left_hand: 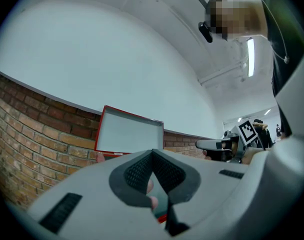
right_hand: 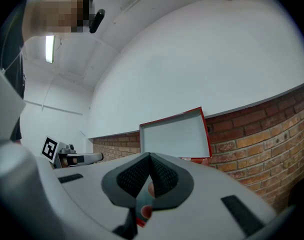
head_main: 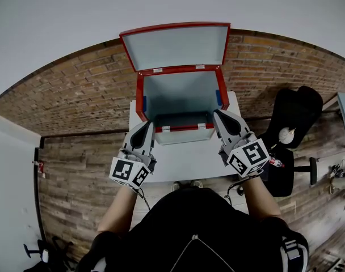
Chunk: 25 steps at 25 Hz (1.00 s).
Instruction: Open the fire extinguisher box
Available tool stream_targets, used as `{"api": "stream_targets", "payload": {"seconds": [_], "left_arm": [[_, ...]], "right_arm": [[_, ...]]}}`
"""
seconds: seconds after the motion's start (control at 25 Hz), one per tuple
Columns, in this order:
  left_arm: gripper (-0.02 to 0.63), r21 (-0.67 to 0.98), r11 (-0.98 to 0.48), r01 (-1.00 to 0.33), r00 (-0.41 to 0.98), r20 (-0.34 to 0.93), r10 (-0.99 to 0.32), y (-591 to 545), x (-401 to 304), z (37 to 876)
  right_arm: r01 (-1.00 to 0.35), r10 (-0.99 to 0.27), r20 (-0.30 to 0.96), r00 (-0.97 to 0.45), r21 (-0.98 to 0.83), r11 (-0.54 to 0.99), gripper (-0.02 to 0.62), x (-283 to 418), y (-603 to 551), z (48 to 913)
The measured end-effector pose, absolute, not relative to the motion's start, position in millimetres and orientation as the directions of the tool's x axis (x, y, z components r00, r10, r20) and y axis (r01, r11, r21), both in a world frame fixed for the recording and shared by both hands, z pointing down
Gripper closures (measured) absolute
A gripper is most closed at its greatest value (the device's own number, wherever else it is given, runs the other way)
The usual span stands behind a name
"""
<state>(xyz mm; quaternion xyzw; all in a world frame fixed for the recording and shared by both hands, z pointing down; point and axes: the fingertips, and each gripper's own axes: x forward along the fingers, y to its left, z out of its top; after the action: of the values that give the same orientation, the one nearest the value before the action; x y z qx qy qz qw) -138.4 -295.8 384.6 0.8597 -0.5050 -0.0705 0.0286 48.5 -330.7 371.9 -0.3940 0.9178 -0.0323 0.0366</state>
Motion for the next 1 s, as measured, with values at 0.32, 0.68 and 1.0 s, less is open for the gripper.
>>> {"api": "stream_targets", "payload": {"seconds": [0.32, 0.68, 1.0], "left_arm": [[0.557, 0.135, -0.489, -0.862, 0.482, -0.084, -0.872, -297, -138, 386], [0.557, 0.136, -0.493, -0.86, 0.486, -0.08, -0.87, -299, -138, 388], [0.557, 0.134, -0.497, -0.857, 0.491, -0.074, -0.868, -300, -136, 393]], "right_arm": [[-0.727, -0.731, -0.04, -0.681, -0.081, 0.682, 0.577, 48, -331, 373], [-0.724, -0.728, -0.027, -0.685, -0.078, 0.685, 0.577, 47, -334, 378], [-0.721, -0.724, -0.018, -0.689, -0.077, 0.689, 0.577, 47, -337, 382]]}}
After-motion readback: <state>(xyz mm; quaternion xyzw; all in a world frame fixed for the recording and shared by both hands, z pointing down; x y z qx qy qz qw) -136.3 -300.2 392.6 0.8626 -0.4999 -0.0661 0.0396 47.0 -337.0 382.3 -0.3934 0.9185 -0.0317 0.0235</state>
